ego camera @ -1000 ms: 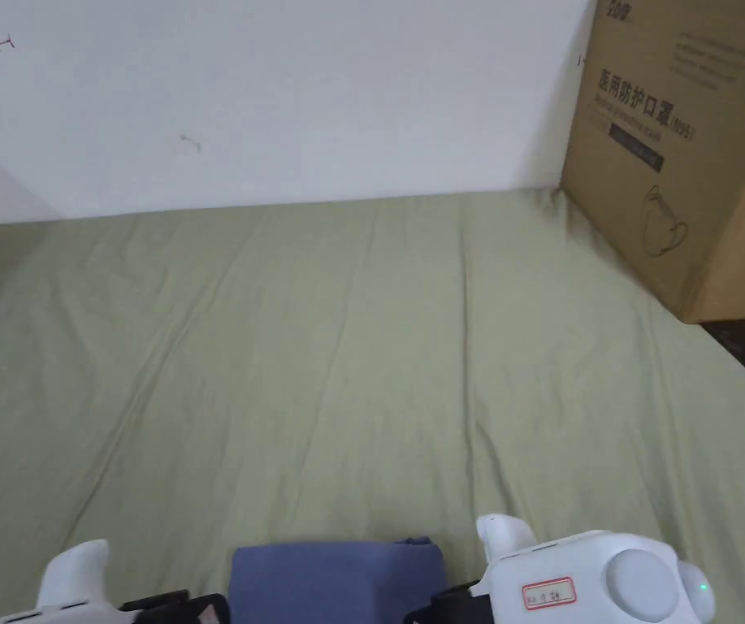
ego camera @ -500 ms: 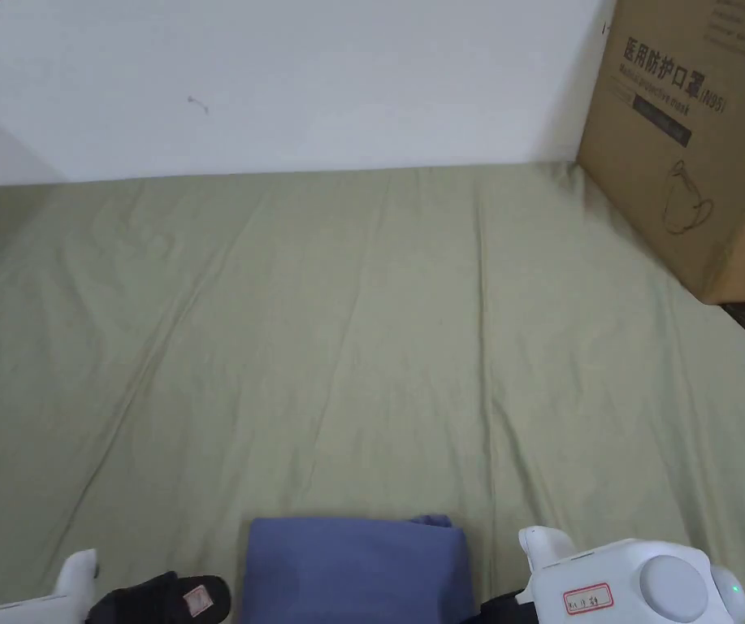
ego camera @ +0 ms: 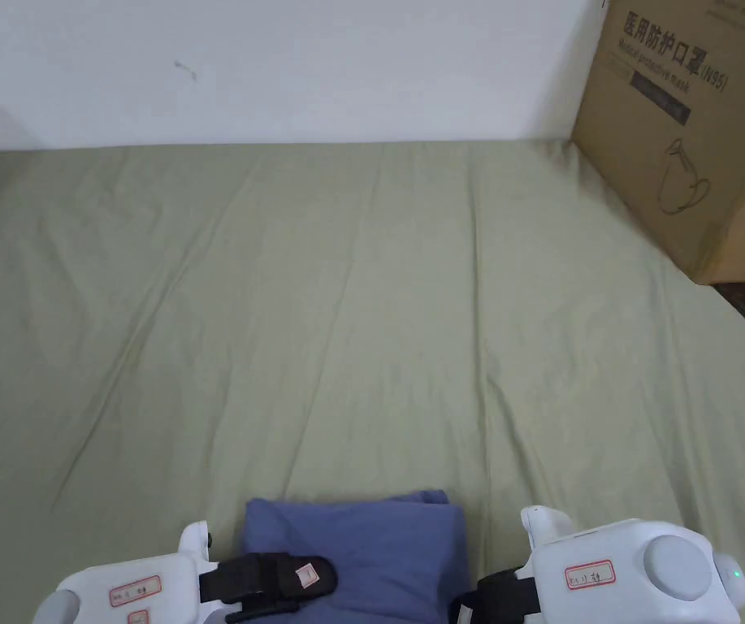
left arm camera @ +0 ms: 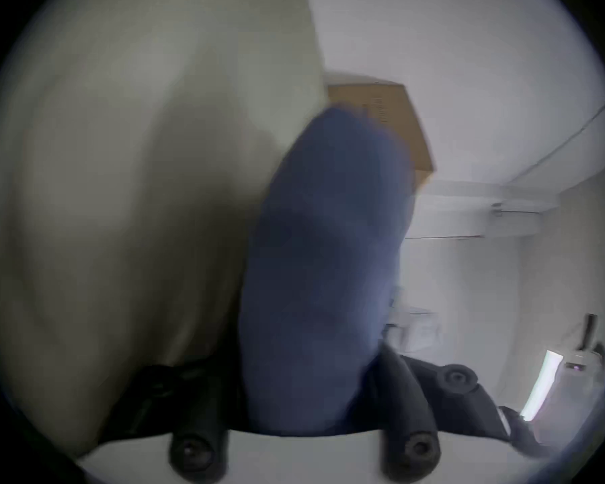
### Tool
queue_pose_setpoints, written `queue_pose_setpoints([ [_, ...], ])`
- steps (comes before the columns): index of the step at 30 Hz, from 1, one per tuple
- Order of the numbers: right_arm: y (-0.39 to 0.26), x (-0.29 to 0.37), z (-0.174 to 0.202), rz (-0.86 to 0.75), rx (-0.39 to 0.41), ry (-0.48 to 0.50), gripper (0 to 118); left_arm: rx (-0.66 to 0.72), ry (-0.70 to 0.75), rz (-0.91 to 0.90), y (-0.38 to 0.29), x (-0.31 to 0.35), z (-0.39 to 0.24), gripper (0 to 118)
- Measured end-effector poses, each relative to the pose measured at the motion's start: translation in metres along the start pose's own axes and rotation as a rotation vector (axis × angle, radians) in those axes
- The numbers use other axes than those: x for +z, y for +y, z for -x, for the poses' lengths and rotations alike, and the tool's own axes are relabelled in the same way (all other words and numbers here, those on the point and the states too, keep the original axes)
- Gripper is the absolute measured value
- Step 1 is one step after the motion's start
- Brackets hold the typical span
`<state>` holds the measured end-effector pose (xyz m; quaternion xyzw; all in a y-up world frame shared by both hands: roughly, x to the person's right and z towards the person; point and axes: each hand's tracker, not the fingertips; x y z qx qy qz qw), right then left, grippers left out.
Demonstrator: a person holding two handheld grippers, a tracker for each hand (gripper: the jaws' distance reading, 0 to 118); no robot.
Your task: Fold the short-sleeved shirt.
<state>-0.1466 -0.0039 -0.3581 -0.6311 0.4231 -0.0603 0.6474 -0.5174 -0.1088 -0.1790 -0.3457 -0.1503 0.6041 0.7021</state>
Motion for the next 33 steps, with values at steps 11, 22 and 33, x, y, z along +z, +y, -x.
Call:
queue_pose_setpoints([
  [11,-0.005,0.026,0.028,-0.045,0.022,-0.057,0,-0.252,0.158,-0.112,-0.011,0.043,-0.093,18],
  [22,-0.005,0.090,0.077,-0.184,0.119,-0.080,0,-0.405,0.728,-0.270,0.045,0.221,-0.137,18],
  [33,-0.011,0.093,0.076,-0.192,0.049,-0.129,0,-0.671,1.596,-0.171,0.095,0.251,-0.125,66],
])
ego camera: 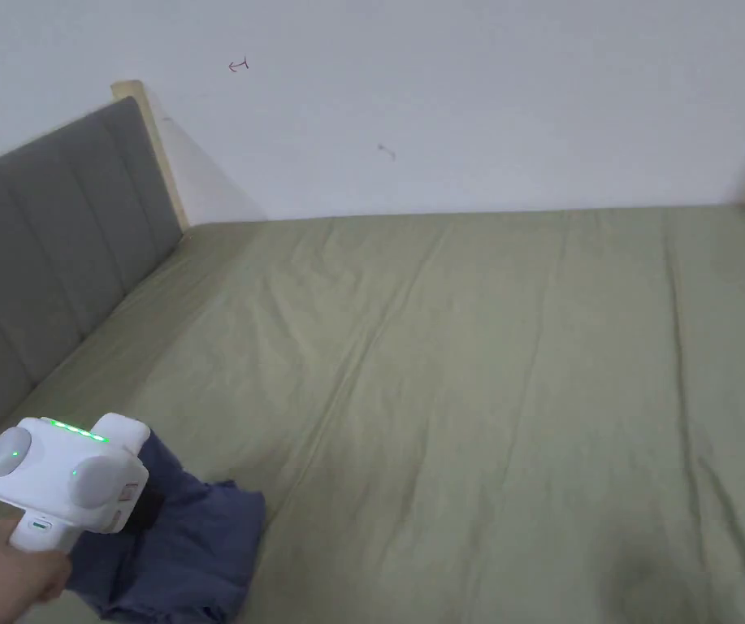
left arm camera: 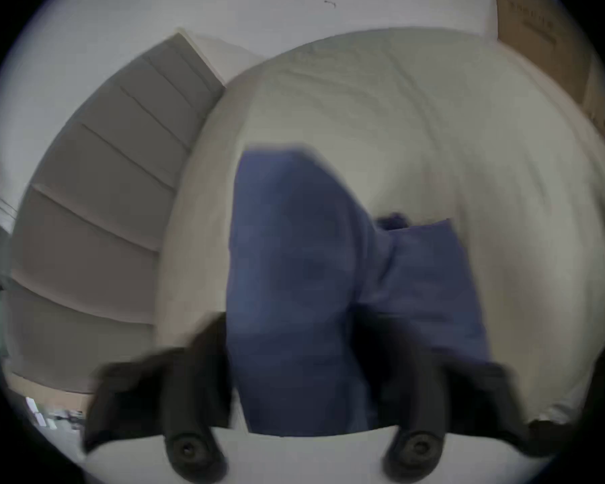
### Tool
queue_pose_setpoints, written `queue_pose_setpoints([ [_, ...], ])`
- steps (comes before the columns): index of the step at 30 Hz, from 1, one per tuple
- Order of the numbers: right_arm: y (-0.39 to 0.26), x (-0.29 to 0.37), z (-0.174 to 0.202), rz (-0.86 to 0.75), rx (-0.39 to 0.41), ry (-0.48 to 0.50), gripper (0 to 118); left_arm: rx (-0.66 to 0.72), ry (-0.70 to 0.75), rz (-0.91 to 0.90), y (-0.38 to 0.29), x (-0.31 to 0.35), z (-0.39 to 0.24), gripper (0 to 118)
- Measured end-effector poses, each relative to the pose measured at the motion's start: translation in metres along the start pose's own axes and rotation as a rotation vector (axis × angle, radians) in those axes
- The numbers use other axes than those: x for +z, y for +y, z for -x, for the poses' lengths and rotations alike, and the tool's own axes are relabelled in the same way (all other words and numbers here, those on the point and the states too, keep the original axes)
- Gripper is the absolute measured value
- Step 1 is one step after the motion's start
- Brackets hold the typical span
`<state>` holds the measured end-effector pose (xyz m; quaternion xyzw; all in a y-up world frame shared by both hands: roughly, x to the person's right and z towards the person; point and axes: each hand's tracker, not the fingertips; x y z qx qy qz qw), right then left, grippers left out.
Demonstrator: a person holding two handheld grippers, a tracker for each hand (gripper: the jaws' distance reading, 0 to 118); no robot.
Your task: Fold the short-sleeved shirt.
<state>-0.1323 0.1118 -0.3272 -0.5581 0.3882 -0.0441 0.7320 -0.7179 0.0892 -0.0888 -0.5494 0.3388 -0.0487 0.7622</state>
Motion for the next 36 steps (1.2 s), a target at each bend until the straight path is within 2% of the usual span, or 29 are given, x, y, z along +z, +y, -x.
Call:
queue_pose_setpoints([
  [1,-0.001,0.000,0.001,-0.001,0.000,-0.002,0,-0.004,0.045,-0.001,0.001,0.001,0.002,102],
  [2,-0.001,0.002,0.002,-0.007,0.004,-0.011,0,0.012,0.041,-0.028,0.001,0.005,0.005,108],
  [8,0.007,0.019,0.011,-0.130,0.110,-0.121,0,0.173,-0.115,-0.171,0.012,0.064,0.008,106],
  [9,0.008,0.022,0.018,-0.175,0.153,-0.180,0,0.186,-0.142,-0.191,0.016,0.077,0.000,106],
  [11,0.016,0.027,0.033,-0.223,0.244,-0.209,0,0.217,-0.228,-0.270,0.025,0.111,-0.023,104],
  [12,0.021,0.030,0.038,-0.240,0.274,-0.208,0,0.231,-0.295,-0.304,0.030,0.125,-0.034,100],
  [13,0.027,0.033,0.047,-0.267,0.295,-0.216,0,0.251,-0.376,-0.344,0.035,0.142,-0.047,82],
  [14,0.034,0.036,0.055,-0.287,0.307,-0.224,0,0.270,-0.465,-0.382,0.042,0.153,-0.059,58],
  [16,0.048,0.045,0.064,-0.308,0.303,-0.214,0,0.275,-0.560,-0.454,0.055,0.176,-0.085,2],
  [19,0.064,0.063,0.078,-0.378,0.285,-0.176,0,0.267,-0.541,-0.562,0.069,0.218,-0.129,2],
  [21,0.073,0.075,0.080,-0.435,0.267,-0.140,0,0.283,-0.588,-0.669,0.071,0.245,-0.146,2],
  [24,0.072,0.094,0.090,-0.600,0.276,-0.127,0,0.332,-0.517,-0.840,0.064,0.282,-0.166,2],
  [28,0.062,0.110,0.097,-0.857,0.376,-0.153,0,0.423,-0.353,-0.963,0.057,0.307,-0.181,2],
  [31,0.050,0.121,0.098,-1.058,0.363,-0.137,0,0.440,-0.222,-1.044,0.047,0.318,-0.187,2],
  [32,0.048,0.122,0.102,-1.088,0.369,-0.164,0,0.425,-0.168,-1.069,0.043,0.322,-0.190,2],
  [34,0.047,0.124,0.106,-1.120,0.429,-0.211,0,0.427,-0.124,-1.082,0.037,0.324,-0.192,2],
  [36,0.048,0.122,0.112,-1.124,0.486,-0.259,0,0.450,-0.157,-1.067,0.034,0.322,-0.189,2],
])
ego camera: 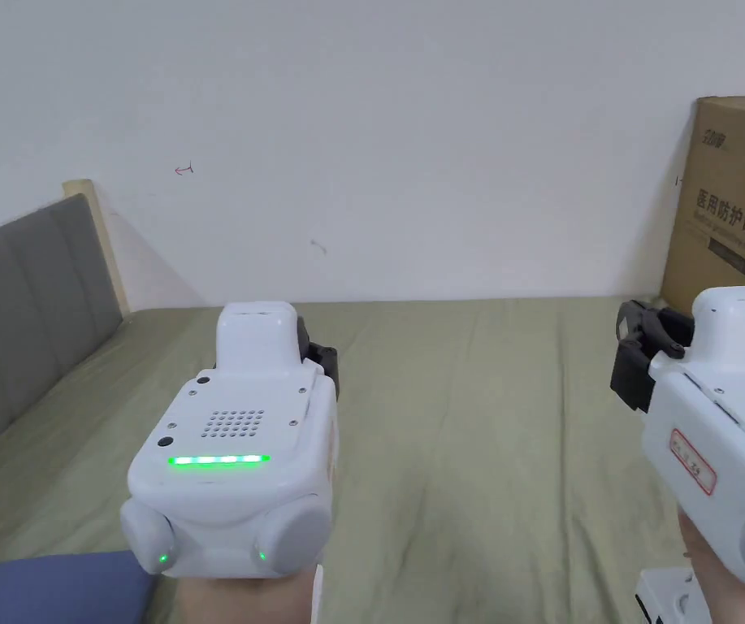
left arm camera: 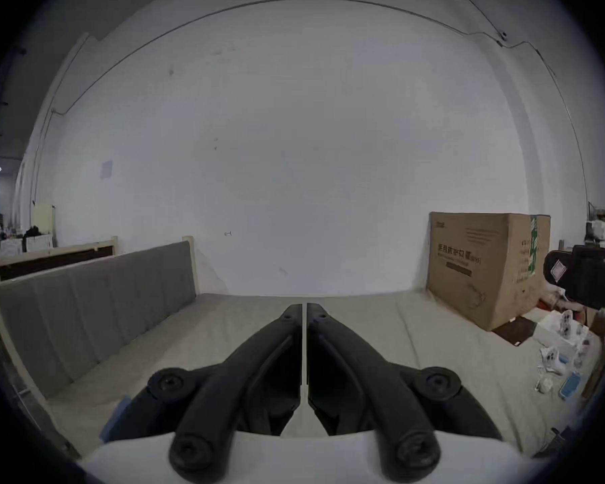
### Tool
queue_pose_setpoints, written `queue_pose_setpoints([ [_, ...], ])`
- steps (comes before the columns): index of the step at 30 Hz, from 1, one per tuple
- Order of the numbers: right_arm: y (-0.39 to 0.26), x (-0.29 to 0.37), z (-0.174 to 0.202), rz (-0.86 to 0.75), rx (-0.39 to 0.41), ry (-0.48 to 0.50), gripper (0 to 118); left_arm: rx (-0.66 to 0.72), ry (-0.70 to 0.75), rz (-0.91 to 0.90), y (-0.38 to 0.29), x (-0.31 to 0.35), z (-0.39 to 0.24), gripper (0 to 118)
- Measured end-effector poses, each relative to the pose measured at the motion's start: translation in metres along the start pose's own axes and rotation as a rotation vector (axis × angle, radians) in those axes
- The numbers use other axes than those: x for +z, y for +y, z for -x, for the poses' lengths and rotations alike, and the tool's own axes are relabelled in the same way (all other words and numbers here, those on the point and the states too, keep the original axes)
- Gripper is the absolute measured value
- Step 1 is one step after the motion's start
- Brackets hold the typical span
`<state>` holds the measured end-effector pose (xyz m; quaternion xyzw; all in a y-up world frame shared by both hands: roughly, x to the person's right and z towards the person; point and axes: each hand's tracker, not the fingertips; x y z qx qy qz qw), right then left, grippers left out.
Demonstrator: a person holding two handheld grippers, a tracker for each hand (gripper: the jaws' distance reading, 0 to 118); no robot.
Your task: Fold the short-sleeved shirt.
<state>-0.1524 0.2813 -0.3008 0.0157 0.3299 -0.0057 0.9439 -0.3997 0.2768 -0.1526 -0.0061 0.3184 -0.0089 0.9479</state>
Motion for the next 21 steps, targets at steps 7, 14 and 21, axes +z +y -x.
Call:
queue_pose_setpoints([
  [7,-0.005,-0.005,0.004,0.043,-0.014,-0.039,47,0.037,-0.022,0.055,-0.010,-0.008,0.016,3],
  [14,-0.015,-0.010,-0.002,0.065,0.012,-0.076,97,0.074,-0.048,0.092,-0.012,-0.022,0.022,118],
  [21,-0.018,-0.016,-0.013,0.066,0.017,-0.092,114,0.020,-0.054,0.054,-0.014,-0.024,0.018,118],
])
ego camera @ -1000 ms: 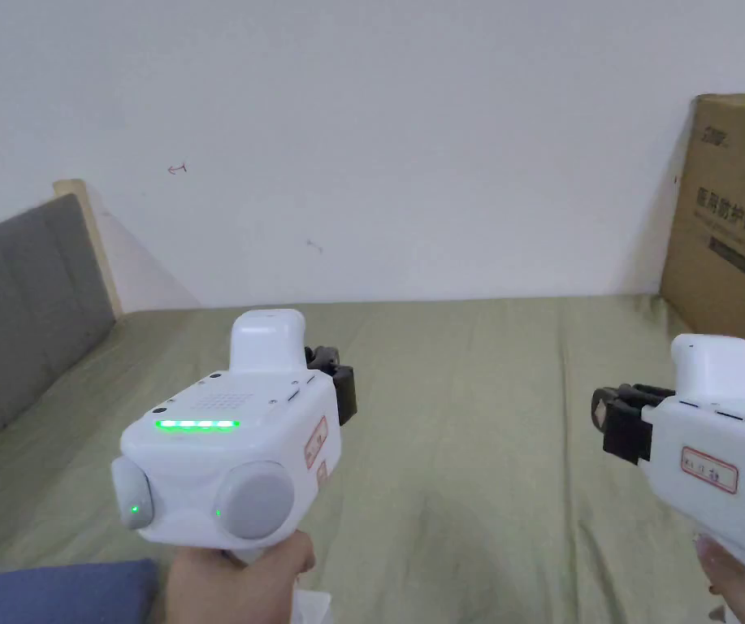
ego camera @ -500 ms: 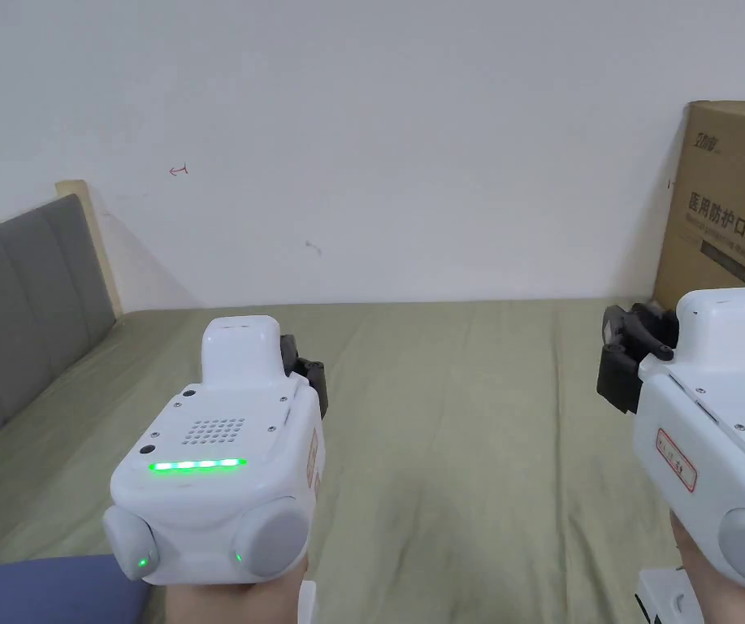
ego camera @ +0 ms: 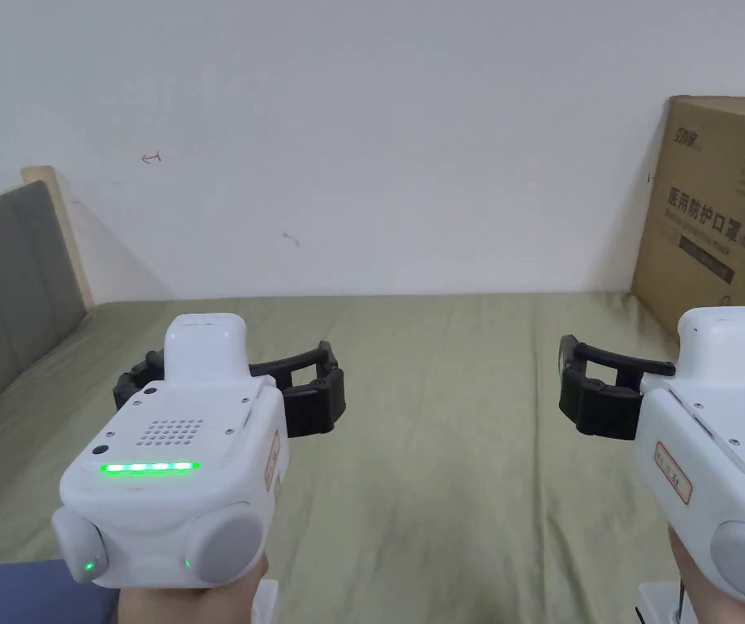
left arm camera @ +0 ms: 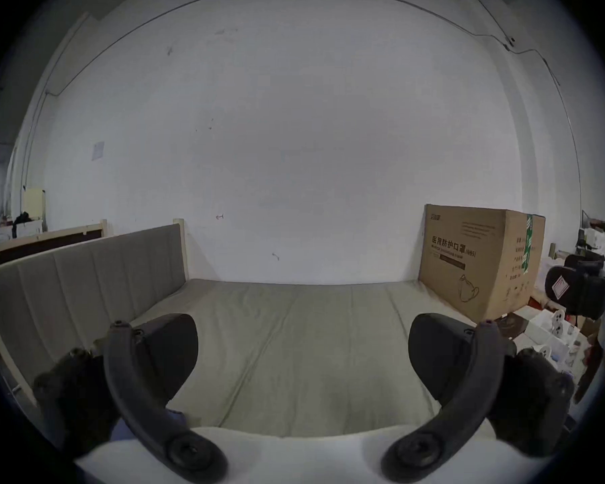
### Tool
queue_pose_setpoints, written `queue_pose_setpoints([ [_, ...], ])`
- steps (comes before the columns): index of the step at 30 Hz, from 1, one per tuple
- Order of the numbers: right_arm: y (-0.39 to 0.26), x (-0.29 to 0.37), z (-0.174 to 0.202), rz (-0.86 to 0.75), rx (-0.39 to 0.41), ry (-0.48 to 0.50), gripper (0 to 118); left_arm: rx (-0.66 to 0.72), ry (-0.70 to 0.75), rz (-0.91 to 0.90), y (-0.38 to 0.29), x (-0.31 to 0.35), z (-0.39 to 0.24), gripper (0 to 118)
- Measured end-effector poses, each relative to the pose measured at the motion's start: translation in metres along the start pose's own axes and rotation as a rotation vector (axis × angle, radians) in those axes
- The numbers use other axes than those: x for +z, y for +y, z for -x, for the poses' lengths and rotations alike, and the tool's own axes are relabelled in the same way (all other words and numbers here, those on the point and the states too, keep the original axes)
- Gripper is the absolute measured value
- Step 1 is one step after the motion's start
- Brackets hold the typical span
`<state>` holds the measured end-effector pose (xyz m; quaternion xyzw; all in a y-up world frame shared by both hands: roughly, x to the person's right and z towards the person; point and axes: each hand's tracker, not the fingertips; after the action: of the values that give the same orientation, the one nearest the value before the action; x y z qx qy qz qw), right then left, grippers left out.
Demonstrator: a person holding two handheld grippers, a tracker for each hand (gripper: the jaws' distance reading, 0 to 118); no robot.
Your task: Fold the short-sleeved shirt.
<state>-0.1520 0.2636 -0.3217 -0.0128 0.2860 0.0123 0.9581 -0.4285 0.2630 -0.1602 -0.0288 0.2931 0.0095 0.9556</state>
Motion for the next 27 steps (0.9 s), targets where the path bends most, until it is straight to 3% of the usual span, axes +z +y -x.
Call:
queue_pose_setpoints([
  [10,0.004,-0.002,0.008,-0.010,0.006,0.006,114,0.059,0.001,0.008,0.005,-0.002,0.001,118],
  [14,0.001,-0.005,0.014,0.003,0.023,0.014,114,0.029,0.081,0.059,0.007,-0.008,-0.005,118],
  [27,-0.002,-0.006,0.014,0.024,-0.001,0.016,114,0.067,-0.041,0.068,0.002,-0.006,-0.006,118],
])
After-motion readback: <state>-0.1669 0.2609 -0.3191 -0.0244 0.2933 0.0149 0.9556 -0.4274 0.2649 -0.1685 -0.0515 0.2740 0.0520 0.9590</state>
